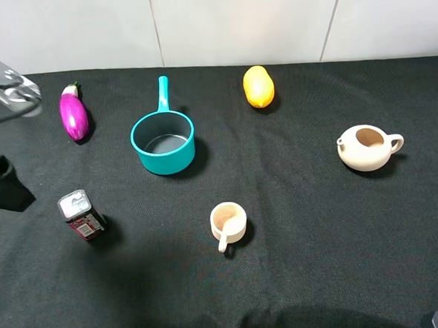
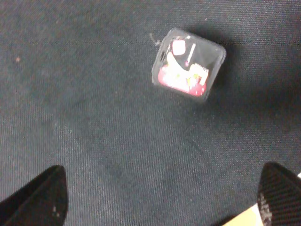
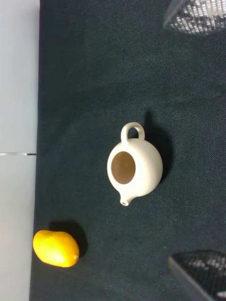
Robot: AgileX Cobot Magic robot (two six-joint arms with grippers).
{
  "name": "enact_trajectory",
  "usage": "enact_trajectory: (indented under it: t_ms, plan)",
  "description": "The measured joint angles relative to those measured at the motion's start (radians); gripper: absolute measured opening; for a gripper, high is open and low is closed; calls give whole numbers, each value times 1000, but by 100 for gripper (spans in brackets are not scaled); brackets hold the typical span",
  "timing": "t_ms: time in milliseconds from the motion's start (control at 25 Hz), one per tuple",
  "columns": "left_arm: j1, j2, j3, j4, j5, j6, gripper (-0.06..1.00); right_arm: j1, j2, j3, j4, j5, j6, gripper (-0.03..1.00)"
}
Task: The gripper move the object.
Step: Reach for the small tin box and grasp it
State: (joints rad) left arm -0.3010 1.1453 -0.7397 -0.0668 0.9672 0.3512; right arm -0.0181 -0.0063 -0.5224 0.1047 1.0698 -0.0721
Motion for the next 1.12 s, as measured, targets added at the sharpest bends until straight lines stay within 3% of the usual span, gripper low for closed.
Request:
enact_trajectory:
  t_ms: [440,760,1120]
  plan:
    - [-103,179,0,50,-114,36,86,0,0,0,0,0,0,69]
    - [-140,299,-1,50,-169,101,86,0,0,0,0,0,0,69]
    - [-159,395,-1,67,-200,108,86,0,0,0,0,0,0,69]
